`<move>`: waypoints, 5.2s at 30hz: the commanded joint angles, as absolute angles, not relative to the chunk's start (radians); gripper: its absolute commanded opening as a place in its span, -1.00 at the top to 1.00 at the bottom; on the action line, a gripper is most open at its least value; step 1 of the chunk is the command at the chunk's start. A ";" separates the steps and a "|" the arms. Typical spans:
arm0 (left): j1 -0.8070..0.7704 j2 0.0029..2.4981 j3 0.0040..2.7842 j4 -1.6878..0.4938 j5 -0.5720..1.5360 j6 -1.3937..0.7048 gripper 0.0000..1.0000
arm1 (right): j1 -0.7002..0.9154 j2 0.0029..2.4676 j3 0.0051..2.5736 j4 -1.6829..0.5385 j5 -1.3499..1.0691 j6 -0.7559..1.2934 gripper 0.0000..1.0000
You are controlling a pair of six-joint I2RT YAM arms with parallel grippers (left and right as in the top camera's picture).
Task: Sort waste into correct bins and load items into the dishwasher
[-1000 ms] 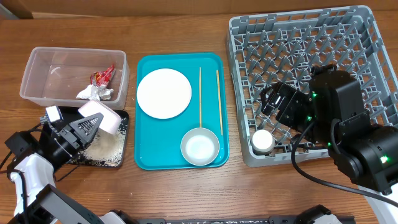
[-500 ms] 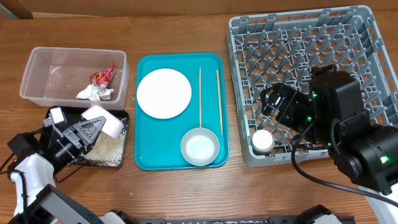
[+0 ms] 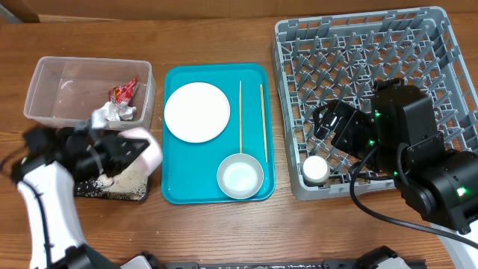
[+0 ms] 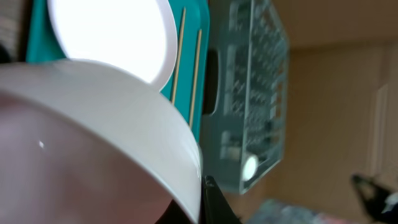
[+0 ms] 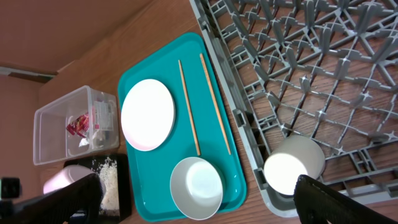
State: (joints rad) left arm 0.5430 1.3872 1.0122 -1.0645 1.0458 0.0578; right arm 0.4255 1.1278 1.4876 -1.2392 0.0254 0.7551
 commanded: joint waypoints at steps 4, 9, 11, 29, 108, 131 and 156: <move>0.033 1.364 1.122 -1.066 0.419 -0.226 0.92 | 0.425 1.122 1.493 -1.235 0.024 0.752 -1.00; -0.335 1.425 1.121 -1.076 0.051 -0.436 0.92 | 0.425 1.122 1.493 -1.236 0.023 0.753 -1.00; -0.398 1.454 1.121 -1.081 -0.015 -0.488 0.92 | 0.426 1.122 1.493 -1.236 0.023 0.753 -1.00; -0.463 1.585 1.318 -1.170 -0.087 -0.493 -0.71 | 0.426 1.122 1.493 -1.245 0.024 0.752 -1.00; 0.104 0.005 0.005 -0.063 -0.133 -0.052 -1.00 | 0.426 1.122 1.493 -1.245 0.024 0.752 -1.00; 0.104 0.005 0.005 -0.063 -0.133 -0.052 -0.99 | 0.661 1.699 1.492 -1.040 0.120 0.627 -0.36; 0.104 0.005 0.005 -0.063 -0.133 -0.052 -1.00 | 0.647 2.172 1.492 -0.635 0.009 0.553 0.35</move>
State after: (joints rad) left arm 0.1001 0.0151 0.0082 -0.0643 -0.1307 -0.0704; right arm 0.6514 2.1265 1.4853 -0.6170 0.0139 0.5541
